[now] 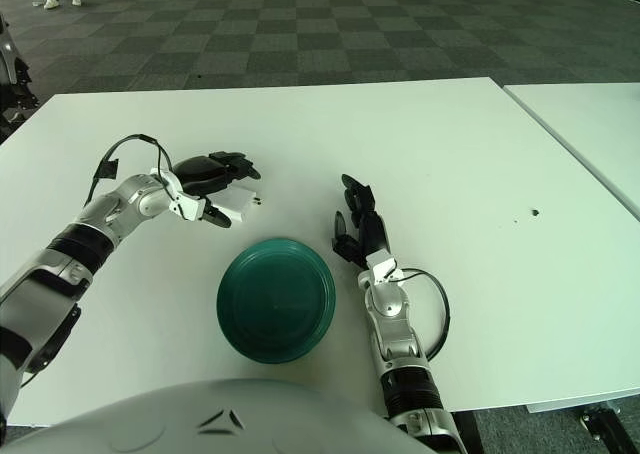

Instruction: Put the charger into the plate.

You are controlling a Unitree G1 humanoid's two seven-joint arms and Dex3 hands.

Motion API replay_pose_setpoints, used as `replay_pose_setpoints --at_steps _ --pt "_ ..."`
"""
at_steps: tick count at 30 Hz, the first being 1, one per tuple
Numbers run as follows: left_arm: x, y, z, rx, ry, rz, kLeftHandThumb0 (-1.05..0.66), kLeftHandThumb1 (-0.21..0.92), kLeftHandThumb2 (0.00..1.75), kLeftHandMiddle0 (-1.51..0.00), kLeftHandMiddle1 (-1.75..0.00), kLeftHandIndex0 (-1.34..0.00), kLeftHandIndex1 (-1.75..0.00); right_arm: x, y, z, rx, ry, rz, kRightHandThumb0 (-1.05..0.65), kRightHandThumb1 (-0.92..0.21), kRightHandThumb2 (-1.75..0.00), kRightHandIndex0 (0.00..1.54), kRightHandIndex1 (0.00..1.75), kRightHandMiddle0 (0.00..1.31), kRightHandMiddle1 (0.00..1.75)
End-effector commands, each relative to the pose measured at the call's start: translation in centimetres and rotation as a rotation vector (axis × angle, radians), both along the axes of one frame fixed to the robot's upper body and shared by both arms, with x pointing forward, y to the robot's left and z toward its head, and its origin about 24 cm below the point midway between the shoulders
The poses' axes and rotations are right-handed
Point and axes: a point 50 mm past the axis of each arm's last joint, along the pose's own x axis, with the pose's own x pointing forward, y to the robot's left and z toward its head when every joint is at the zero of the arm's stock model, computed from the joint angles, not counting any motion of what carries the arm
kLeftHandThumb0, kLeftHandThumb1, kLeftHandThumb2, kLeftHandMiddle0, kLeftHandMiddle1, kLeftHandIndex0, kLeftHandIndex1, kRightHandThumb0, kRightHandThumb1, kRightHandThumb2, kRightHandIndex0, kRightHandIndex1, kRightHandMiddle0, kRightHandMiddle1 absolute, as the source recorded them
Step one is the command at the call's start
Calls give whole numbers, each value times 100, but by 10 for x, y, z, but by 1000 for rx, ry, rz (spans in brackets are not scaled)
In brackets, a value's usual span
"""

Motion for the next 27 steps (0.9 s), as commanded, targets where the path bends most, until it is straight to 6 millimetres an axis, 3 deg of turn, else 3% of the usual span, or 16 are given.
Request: replay_pose_setpoints --at_steps 1,15,27 --pt "6 -3 5 36 -9 -9 -105 92 41 -11 -3 0 -111 -45 11 -52 30 281 2 -84 -92 -92 28 5 0 63" --pt "18 0 -21 157 81 54 -105 92 38 -13 -3 -2 -125 -44 13 -46 24 244 22 -84 -92 -93 33 7 0 67" --pt "8 -5 -52 141 204 126 -102 92 23 -17 -4 -1 -143 -46 9 -45 23 249 29 -83 -92 -93 30 5 0 64"
